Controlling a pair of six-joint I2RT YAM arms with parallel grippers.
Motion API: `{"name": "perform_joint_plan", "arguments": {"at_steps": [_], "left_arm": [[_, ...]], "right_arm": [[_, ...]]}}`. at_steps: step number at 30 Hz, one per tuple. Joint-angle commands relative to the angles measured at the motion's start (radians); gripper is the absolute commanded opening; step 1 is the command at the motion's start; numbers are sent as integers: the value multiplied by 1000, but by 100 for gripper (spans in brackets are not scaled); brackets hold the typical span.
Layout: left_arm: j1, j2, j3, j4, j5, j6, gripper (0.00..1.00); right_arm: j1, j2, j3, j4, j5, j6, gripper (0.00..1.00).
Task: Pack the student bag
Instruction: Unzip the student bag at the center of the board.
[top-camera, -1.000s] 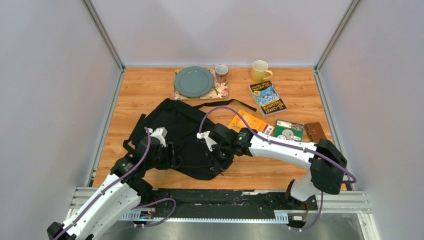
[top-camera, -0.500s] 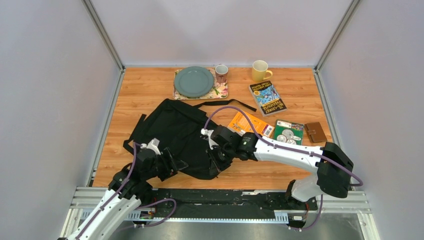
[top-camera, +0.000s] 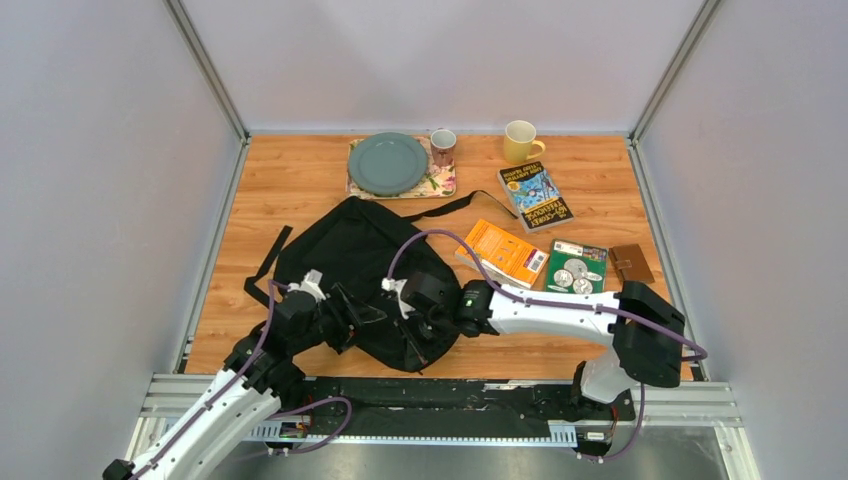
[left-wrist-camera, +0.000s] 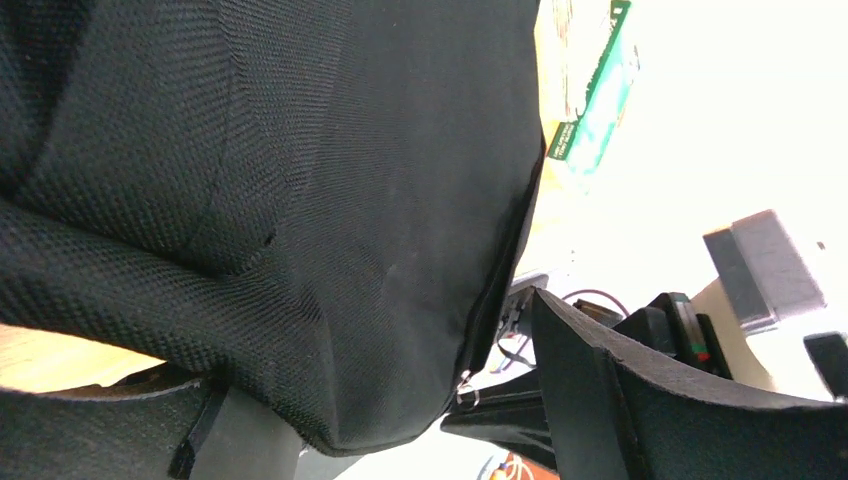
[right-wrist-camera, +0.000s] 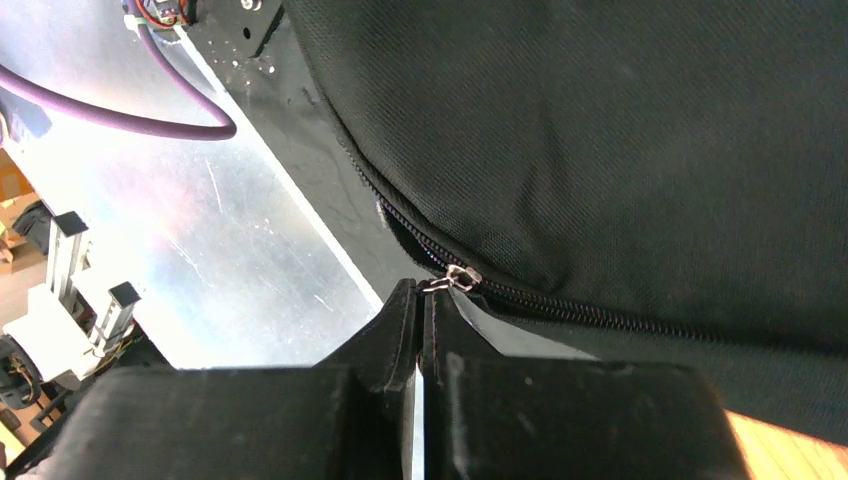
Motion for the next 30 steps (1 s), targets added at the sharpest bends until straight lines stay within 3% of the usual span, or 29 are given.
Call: {"name": "perform_joint_plan", "arguments": {"at_steps": [1, 4, 5, 8, 16, 22, 30], "left_arm": [[-58, 6, -3, 125, -7, -11, 82], [-61, 14, -32, 151, 3, 6, 63], [-63, 14, -54, 159, 7, 10, 37], [-63, 0, -69, 148, -19, 52, 1], [-61, 22, 36, -68, -154, 277, 0], [-61, 65, 56, -77, -130, 394, 0], [-54, 100, 136, -128, -142, 535, 0]], "right_arm": [[37, 29, 77, 83, -15, 24, 0], [37, 26, 84, 83, -6, 21, 0], [37, 23, 83, 80, -4, 15, 0], [37, 16, 84, 75, -15, 7, 0], [-12, -10, 51, -70, 83, -105, 0], [-154, -57, 29, -198, -33, -266, 0], [-197, 5, 26, -310, -118, -395, 0]]}}
